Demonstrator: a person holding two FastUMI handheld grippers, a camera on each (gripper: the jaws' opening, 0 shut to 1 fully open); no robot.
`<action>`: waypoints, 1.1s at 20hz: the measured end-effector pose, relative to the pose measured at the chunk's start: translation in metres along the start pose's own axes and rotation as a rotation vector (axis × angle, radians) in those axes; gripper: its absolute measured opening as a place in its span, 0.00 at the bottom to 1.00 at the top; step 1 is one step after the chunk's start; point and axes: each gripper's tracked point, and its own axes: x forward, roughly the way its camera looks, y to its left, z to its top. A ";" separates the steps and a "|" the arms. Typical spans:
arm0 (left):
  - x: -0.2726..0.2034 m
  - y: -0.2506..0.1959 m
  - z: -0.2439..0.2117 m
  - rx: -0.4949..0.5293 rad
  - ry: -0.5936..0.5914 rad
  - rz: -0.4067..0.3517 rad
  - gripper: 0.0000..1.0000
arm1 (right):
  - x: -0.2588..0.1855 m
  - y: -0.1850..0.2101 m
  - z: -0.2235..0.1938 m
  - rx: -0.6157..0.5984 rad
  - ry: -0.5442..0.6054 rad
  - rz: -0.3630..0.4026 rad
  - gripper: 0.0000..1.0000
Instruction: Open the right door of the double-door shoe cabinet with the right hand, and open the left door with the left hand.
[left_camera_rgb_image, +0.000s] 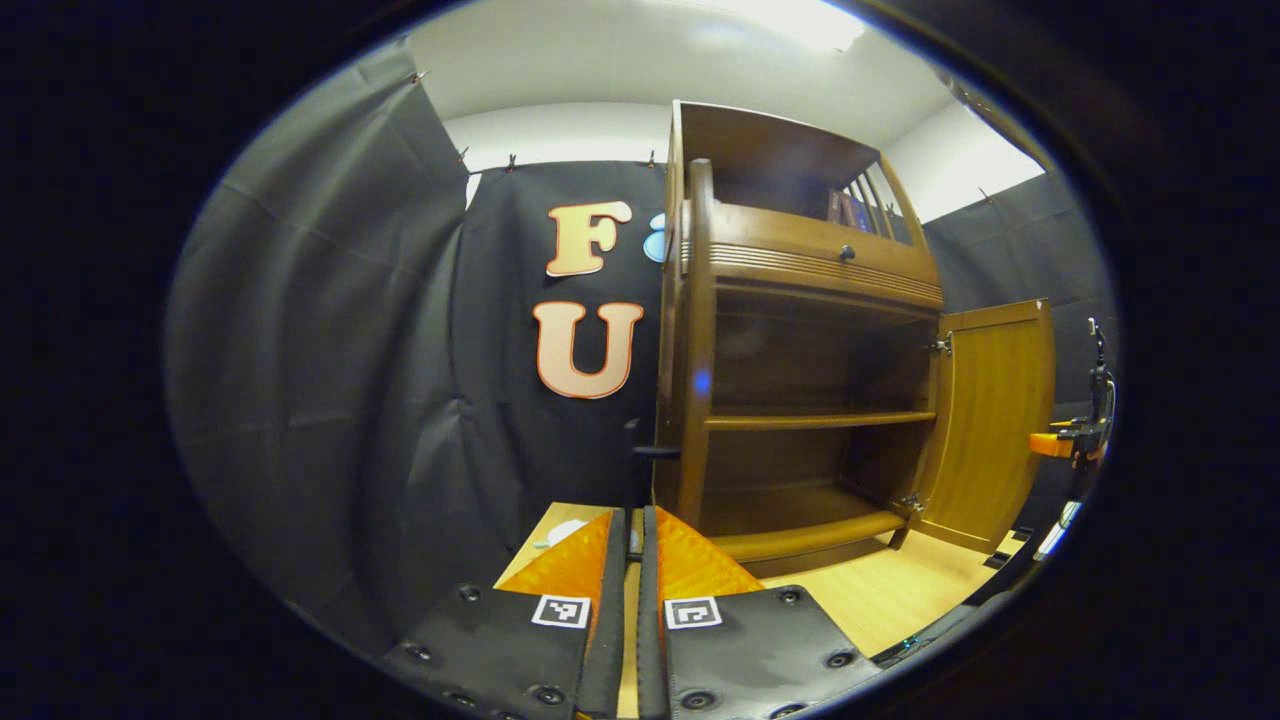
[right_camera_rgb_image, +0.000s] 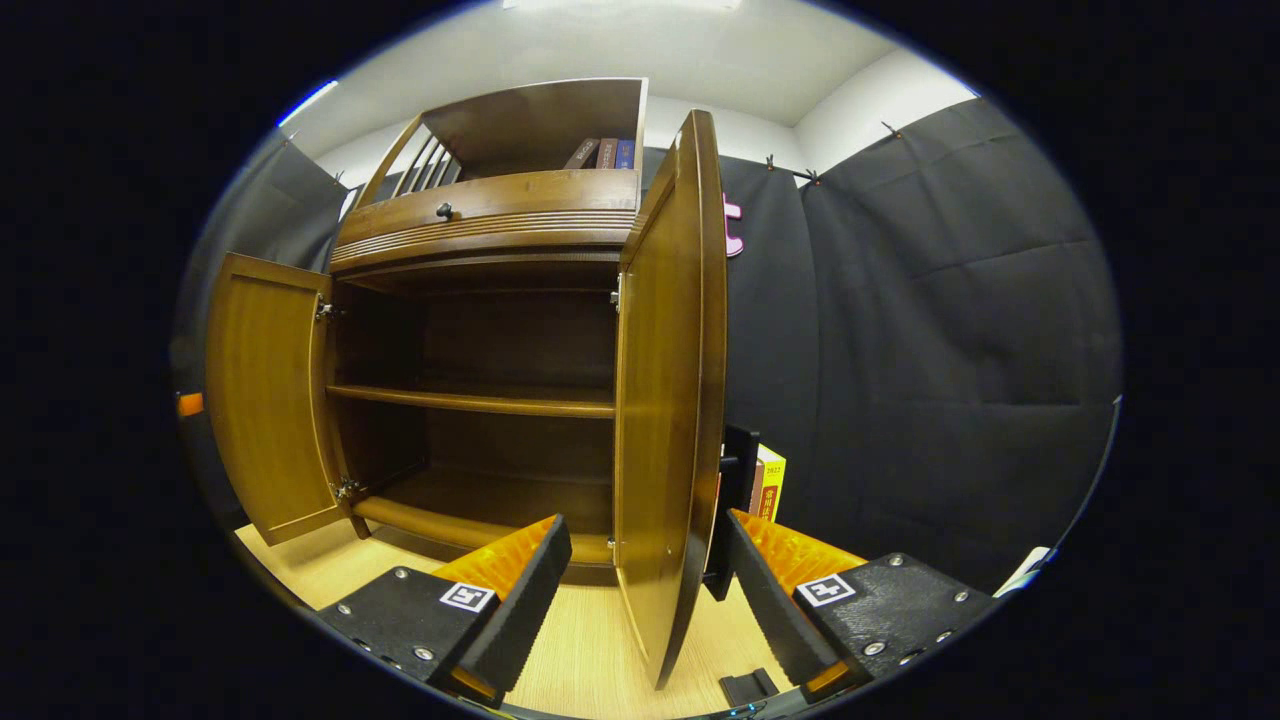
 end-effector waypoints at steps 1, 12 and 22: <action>0.004 -0.021 0.007 0.000 -0.014 -0.016 0.13 | -0.001 0.000 0.000 0.001 -0.002 0.007 0.99; 0.066 -0.128 -0.004 0.011 -0.097 0.116 0.52 | -0.008 -0.004 -0.001 0.061 -0.037 0.058 0.99; 0.084 -0.183 -0.028 -0.001 -0.077 0.069 0.96 | -0.012 -0.021 0.000 0.064 -0.069 0.034 0.99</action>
